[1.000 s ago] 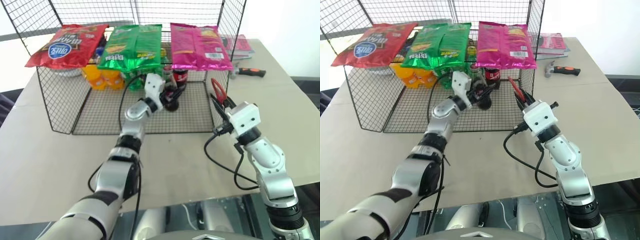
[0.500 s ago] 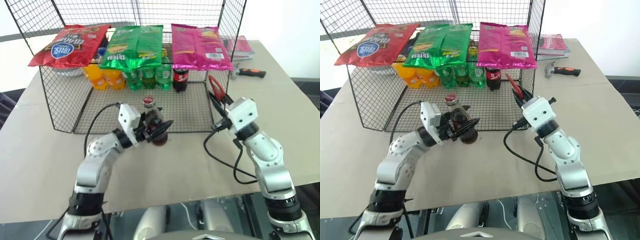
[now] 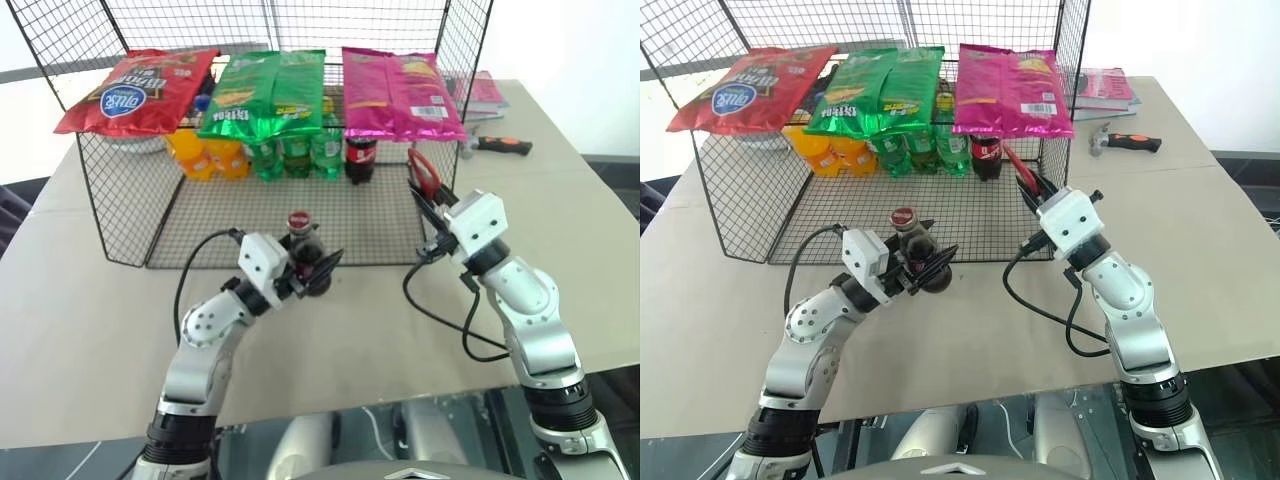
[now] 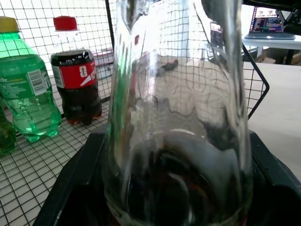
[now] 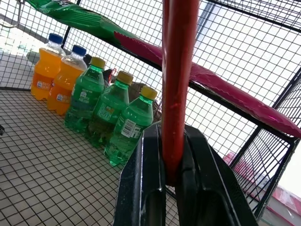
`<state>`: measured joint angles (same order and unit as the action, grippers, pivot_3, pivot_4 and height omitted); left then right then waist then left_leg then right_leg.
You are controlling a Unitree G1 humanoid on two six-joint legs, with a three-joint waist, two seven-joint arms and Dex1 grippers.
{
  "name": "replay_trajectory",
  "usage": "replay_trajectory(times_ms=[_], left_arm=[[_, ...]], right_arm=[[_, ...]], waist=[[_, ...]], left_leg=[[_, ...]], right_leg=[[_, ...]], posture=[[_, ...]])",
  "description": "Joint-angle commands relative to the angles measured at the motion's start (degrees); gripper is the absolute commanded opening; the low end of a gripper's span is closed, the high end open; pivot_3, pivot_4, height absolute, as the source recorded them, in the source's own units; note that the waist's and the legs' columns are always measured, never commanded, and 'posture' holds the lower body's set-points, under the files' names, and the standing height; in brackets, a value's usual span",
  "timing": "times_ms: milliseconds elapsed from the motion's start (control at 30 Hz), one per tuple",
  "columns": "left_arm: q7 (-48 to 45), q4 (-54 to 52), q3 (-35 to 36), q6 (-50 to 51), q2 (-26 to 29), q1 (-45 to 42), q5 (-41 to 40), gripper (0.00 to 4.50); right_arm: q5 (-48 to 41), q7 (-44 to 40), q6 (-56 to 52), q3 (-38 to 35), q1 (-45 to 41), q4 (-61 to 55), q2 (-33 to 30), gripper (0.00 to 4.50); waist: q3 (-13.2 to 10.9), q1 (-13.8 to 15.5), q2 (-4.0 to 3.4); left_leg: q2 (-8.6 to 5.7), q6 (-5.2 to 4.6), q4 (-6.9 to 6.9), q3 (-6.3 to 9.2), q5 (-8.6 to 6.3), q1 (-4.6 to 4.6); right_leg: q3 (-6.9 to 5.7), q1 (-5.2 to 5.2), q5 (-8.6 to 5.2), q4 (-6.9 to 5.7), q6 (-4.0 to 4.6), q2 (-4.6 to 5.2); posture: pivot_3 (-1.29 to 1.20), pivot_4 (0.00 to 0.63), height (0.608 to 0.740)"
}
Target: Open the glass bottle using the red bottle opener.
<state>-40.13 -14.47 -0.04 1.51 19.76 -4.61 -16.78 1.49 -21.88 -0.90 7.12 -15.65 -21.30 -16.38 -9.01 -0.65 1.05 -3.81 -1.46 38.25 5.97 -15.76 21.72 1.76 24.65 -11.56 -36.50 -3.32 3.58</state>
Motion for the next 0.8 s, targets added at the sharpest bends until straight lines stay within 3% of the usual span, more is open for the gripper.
replay_trajectory(times_ms=[33, 100, 133, 800], left_arm=[[0.40, -0.37, 0.60, -1.75, -0.55, -0.31, -1.22, 3.63], [0.60, -0.22, 0.75, -1.90, -0.70, -0.47, -1.54, 4.39], [0.73, -0.15, 0.84, -1.92, -0.81, -0.54, -1.73, 4.48], [0.27, -0.81, 0.98, 0.42, -1.53, -4.33, -6.60, 4.48]], right_arm=[[-0.70, 0.05, 1.01, -0.30, -1.22, -1.27, 0.36, 0.00], [-0.68, 0.03, 0.95, -0.32, -1.21, -1.31, 0.40, 0.00], [-0.66, 0.02, 0.94, -0.32, -1.21, -1.31, 0.42, 0.00], [-0.06, 0.17, 1.08, -0.18, -1.20, -0.86, 1.18, 0.00]], waist=[[0.00, 0.00, 0.00], [0.00, -0.01, 0.00], [0.00, -0.01, 0.00], [0.01, 0.03, 0.00]], left_leg=[[0.00, 0.00, 0.00, 0.00, 0.00, 0.00], [0.00, 0.00, 0.00, 0.00, 0.00, -0.01], [0.00, 0.00, 0.00, 0.00, 0.00, -0.01], [-0.01, 0.00, 0.00, 0.01, 0.00, -0.01]], right_leg=[[0.00, 0.00, 0.00, 0.00, 0.00, 0.00], [0.00, 0.00, 0.00, -0.01, 0.00, 0.00], [0.00, -0.01, 0.00, -0.01, 0.00, 0.00], [-0.02, -0.02, 0.00, -0.01, 0.00, 0.00]], posture=[[0.00, 0.150, 0.740], [0.00, 0.150, 0.740], [0.00, 0.150, 0.740], [0.00, 0.150, 0.740]])
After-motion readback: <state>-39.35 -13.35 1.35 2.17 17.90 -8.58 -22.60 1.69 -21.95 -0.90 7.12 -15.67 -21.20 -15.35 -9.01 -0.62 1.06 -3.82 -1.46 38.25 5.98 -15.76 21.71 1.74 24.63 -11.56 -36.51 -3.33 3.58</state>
